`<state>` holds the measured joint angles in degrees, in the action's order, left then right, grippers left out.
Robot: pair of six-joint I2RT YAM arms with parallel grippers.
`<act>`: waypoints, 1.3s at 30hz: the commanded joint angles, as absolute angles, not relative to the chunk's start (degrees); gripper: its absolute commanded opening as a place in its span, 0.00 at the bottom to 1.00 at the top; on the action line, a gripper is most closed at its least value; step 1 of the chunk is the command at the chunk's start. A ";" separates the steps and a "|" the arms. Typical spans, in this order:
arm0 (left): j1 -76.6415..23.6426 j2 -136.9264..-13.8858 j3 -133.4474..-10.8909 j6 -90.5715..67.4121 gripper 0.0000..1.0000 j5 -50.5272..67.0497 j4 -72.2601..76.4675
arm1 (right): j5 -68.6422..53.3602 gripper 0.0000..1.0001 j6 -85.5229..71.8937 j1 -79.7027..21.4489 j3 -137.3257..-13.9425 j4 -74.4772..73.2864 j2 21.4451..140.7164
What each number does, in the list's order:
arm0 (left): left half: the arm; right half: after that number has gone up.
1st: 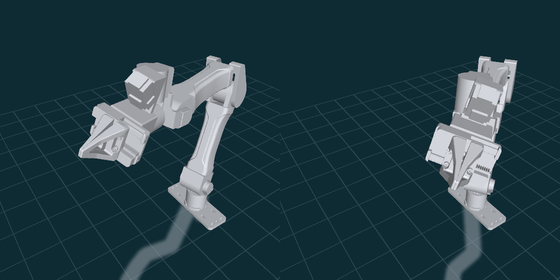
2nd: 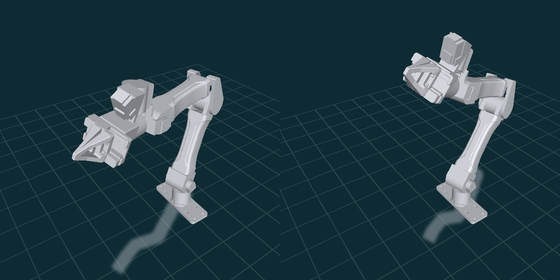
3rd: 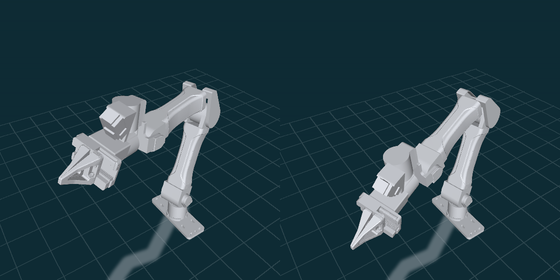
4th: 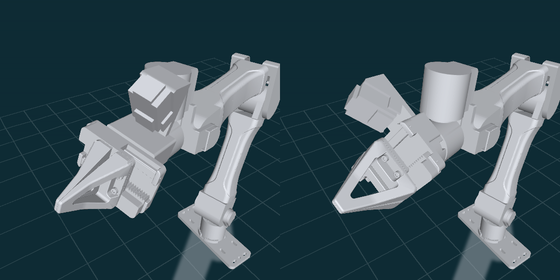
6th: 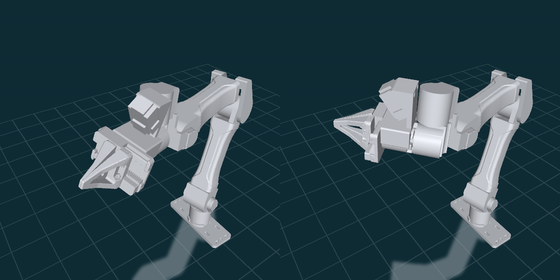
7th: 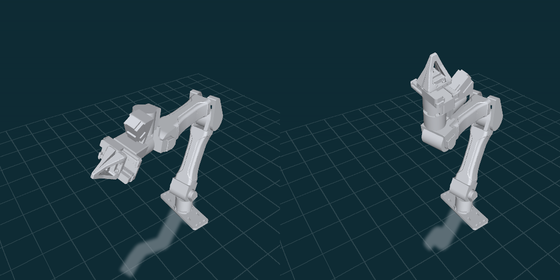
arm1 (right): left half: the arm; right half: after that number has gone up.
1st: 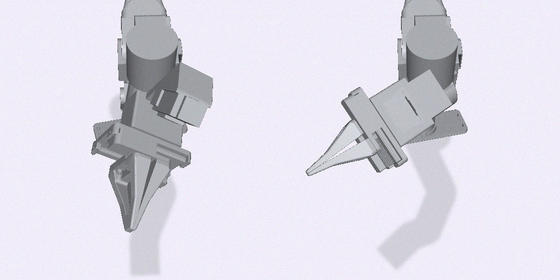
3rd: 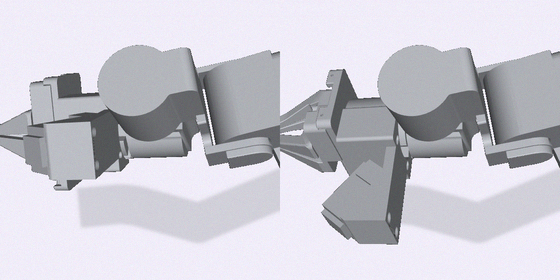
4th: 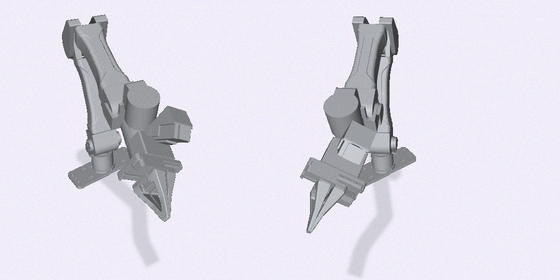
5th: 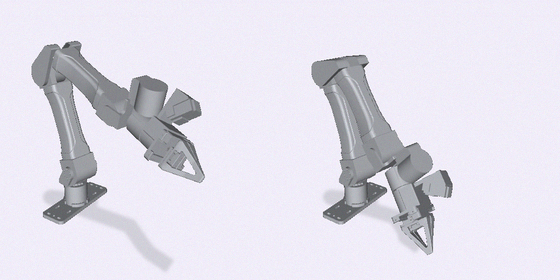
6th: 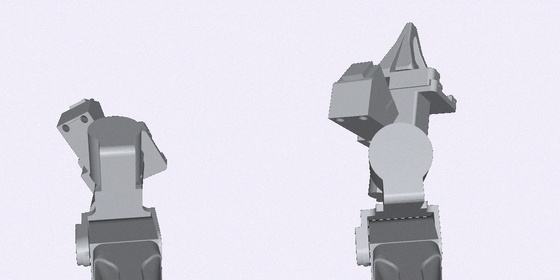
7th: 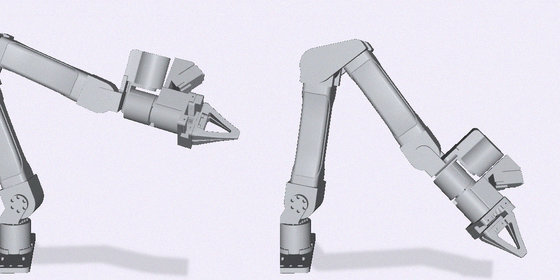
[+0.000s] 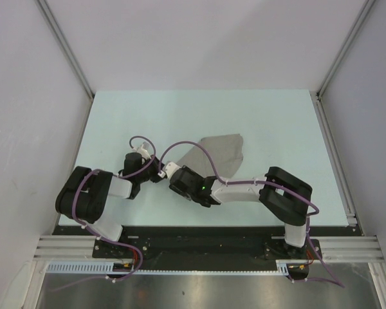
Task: Fold the napkin, place the utensils inside, and roll it up
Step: Roll the napkin with the utensil
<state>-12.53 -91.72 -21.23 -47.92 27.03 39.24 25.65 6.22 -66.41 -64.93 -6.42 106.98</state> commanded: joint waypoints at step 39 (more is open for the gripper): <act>-13.10 -77.17 -27.42 -43.50 0.65 18.46 20.30 | 24.19 0.19 1.76 -64.78 -65.83 -7.21 114.26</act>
<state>-12.86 -80.25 -25.82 -44.05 21.28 24.14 30.79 3.22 -65.67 -66.98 -3.60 112.51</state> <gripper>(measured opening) 0.609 0.313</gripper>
